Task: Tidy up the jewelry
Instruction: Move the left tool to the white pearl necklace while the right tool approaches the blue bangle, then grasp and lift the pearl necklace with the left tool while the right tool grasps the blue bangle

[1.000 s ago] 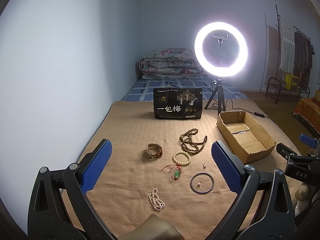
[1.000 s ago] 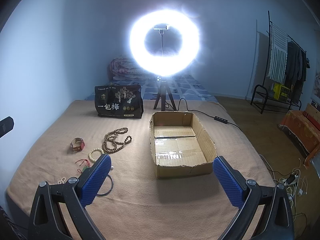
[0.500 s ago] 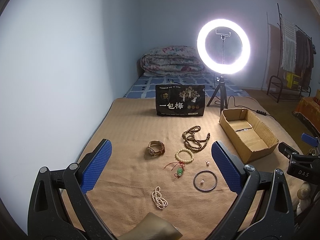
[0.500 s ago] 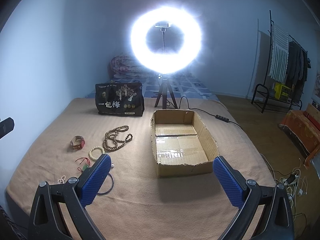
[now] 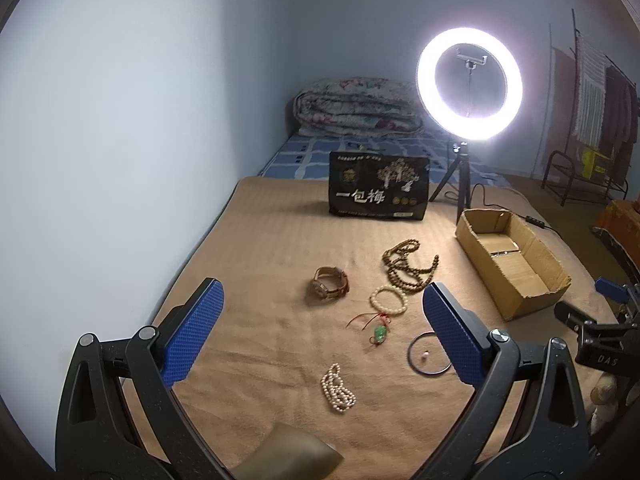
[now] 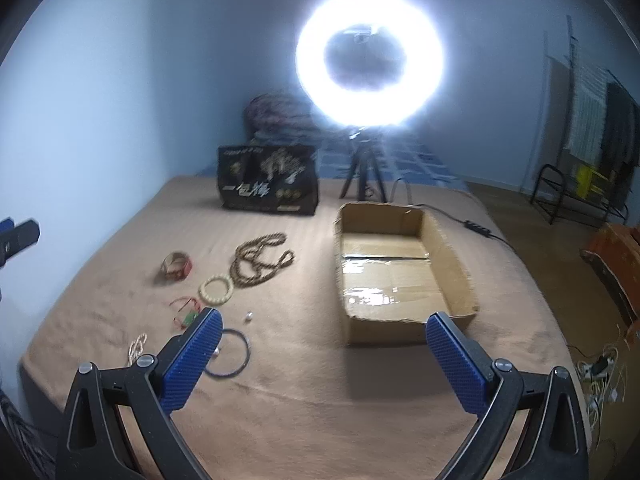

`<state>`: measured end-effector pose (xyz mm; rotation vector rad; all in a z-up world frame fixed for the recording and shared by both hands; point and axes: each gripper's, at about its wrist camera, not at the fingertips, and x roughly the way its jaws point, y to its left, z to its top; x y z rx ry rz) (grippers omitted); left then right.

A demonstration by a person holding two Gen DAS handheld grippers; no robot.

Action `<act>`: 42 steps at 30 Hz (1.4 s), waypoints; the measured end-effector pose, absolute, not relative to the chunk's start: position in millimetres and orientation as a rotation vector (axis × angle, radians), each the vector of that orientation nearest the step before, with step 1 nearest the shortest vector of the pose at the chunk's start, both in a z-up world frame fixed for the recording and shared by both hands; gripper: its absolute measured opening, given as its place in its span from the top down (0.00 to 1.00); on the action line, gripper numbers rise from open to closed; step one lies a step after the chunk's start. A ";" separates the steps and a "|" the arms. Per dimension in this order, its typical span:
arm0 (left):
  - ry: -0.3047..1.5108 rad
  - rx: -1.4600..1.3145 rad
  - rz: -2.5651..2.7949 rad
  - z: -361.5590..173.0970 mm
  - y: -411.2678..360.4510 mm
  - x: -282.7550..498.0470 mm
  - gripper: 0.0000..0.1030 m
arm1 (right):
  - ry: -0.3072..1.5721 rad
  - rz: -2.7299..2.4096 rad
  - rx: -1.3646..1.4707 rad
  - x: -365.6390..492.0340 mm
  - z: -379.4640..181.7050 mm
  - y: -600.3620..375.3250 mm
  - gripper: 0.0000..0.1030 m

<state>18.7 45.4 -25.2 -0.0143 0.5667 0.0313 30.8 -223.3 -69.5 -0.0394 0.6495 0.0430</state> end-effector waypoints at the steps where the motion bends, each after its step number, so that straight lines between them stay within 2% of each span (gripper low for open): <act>1: 0.579 -0.023 0.032 -28.5 48.7 21.3 0.02 | 0.662 0.059 -0.037 33.7 -73.5 -221.7 0.00; 13: 0.763 -0.102 0.027 -83.0 77.1 42.0 0.02 | 0.786 0.180 -0.037 68.3 -120.4 -203.0 0.02; 16: 0.814 -0.111 0.021 -98.6 76.9 45.1 0.12 | 0.835 0.253 -0.031 77.7 -135.3 -192.3 0.02; 27: 0.983 -0.150 -0.052 -154.5 61.5 54.0 0.19 | 0.902 0.348 -0.123 96.0 -180.1 -166.2 0.01; 30: 1.020 -0.147 -0.053 -164.4 59.0 60.7 0.25 | 0.916 0.374 -0.152 101.0 -189.4 -158.1 0.00; 35: 1.072 -0.155 -0.035 -182.4 57.9 73.2 0.30 | 0.929 0.416 -0.210 105.8 -201.7 -144.8 0.00; 37: 1.094 -0.164 -0.024 -190.2 58.5 79.0 0.35 | 0.937 0.426 -0.225 108.5 -206.6 -140.5 0.00; 42: 1.131 -0.154 -0.010 -207.0 53.1 88.3 0.37 | 0.952 0.440 -0.251 114.2 -214.0 -134.0 0.00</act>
